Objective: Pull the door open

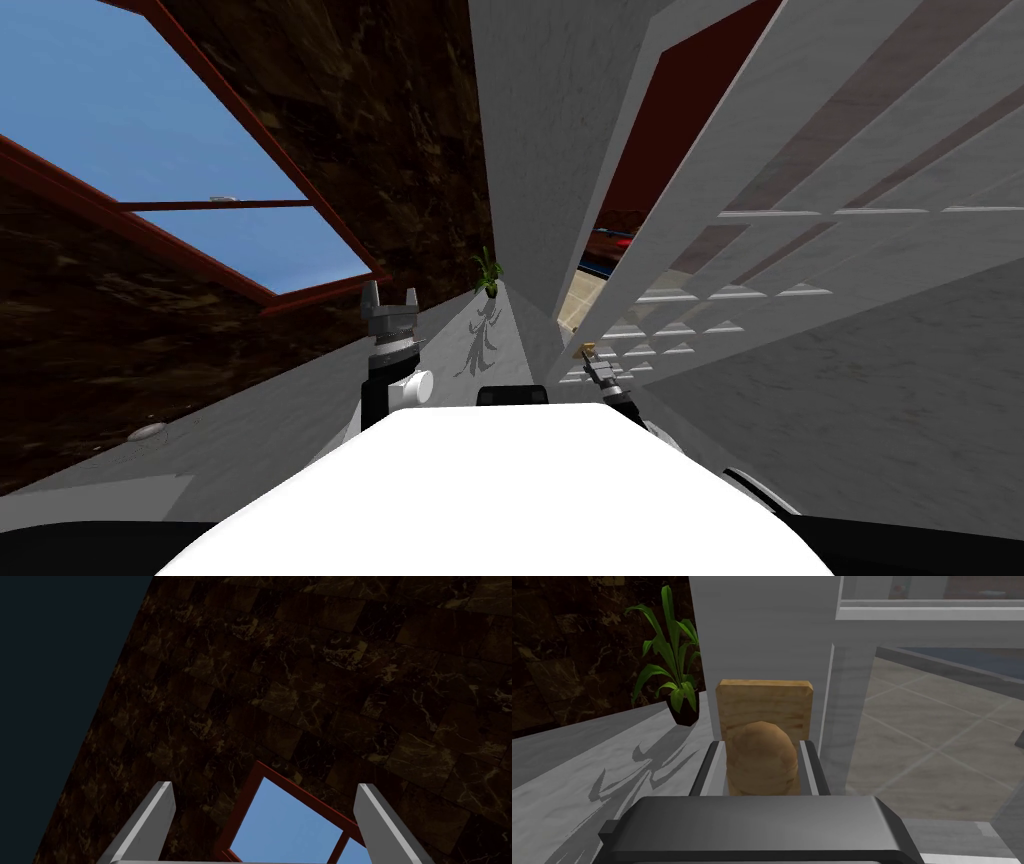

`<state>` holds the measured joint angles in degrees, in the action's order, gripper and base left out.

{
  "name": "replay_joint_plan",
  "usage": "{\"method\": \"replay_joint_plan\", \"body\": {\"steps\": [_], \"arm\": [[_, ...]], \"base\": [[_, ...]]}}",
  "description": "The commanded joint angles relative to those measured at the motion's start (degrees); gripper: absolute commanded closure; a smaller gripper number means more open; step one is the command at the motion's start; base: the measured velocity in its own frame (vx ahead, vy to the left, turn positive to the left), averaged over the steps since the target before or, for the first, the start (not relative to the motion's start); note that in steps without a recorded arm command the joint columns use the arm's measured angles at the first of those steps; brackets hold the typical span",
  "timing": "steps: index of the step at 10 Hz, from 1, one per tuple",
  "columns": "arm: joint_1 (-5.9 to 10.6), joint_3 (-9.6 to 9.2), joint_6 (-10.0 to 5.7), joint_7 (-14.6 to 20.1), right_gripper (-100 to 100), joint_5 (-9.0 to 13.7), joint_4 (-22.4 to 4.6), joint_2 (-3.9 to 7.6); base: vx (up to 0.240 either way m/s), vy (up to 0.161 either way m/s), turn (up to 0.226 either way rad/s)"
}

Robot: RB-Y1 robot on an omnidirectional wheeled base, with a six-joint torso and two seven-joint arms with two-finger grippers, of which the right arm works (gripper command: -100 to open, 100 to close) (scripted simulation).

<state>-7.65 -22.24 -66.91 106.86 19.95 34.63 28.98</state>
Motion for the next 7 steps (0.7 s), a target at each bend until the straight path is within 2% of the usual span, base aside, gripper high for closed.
{"method": "replay_joint_plan", "body": {"steps": [1, 3, 5, 7], "arm": [[-1.09, -0.39, -1.97, 0.6, 100, -0.1, -0.4, 0.58], [-1.45, -0.52, -2.59, 0.8, 100, -0.2, -0.6, 0.75], [-2.87, -1.02, -4.99, 1.4, 100, -0.3, -1.1, 1.4], [-3.76, -1.33, -6.5, 1.7, 100, -0.4, -1.5, 1.8]], "base": [[-0.124, -0.078, 0.185], [-0.08, -0.032, 0.054], [-0.146, -0.061, 0.172], [-0.168, -0.062, 0.105]]}}
